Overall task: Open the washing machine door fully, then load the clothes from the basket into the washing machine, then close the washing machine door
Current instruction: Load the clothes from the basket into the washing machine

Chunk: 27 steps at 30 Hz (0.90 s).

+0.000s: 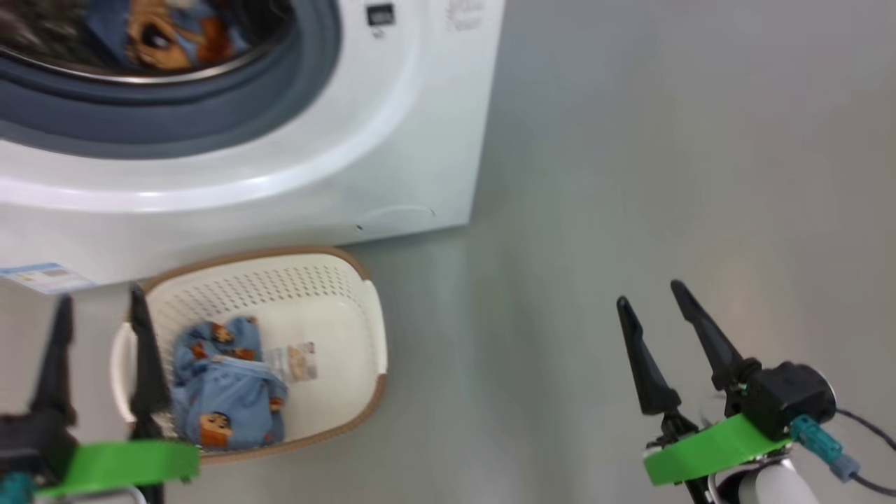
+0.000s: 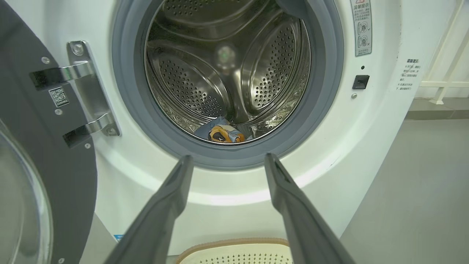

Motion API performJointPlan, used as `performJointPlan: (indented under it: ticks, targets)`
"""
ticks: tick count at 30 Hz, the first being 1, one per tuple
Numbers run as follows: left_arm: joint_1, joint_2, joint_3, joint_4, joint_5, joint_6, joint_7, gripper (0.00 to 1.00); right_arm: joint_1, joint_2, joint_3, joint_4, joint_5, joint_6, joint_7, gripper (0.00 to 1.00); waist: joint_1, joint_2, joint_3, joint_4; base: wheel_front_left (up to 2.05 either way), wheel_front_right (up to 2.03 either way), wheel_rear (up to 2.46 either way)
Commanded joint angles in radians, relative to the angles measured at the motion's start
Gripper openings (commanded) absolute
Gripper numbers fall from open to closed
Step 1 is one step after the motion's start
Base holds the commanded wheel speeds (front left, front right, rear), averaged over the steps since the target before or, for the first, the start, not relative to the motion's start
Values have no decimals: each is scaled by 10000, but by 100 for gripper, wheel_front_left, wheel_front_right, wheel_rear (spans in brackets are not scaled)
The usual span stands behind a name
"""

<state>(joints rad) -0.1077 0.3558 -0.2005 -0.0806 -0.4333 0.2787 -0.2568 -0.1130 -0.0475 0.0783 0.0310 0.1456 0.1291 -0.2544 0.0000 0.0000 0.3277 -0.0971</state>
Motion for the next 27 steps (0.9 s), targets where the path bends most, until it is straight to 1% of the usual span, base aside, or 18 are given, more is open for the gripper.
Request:
performJointPlan:
  ticks: [1, 7, 12, 17, 27]
  targets:
    - [237, 131, 260, -318, 57, 129, -48, 100, 226, -27, 243, -153, -139, 16, -74, 100, 0, 0, -889, 749, 0, 0, 0]
    - [922, -165, -91, -264, 74, 168, -48, 100, 562, -27, 339, -121, -211, 16, 84, 100, 0, 0, -1571, 1118, 0, 0, 0]
    - [1281, -244, -302, -206, 101, 183, -32, 100, 817, -27, 331, -198, -224, 16, 238, 100, 0, 0, -1979, 1269, 0, 0, 0]
    - [1683, -216, -513, -194, 188, 247, 80, 100, 1098, -27, 316, -353, -197, 16, 404, 100, 0, 0, -2328, 1348, 0, 0, 0]
    - [2098, -172, -817, -483, 342, 440, 396, 100, 1532, -27, 326, -731, -202, 16, 649, 100, 0, 0, -2667, 1338, 0, 0, 0]
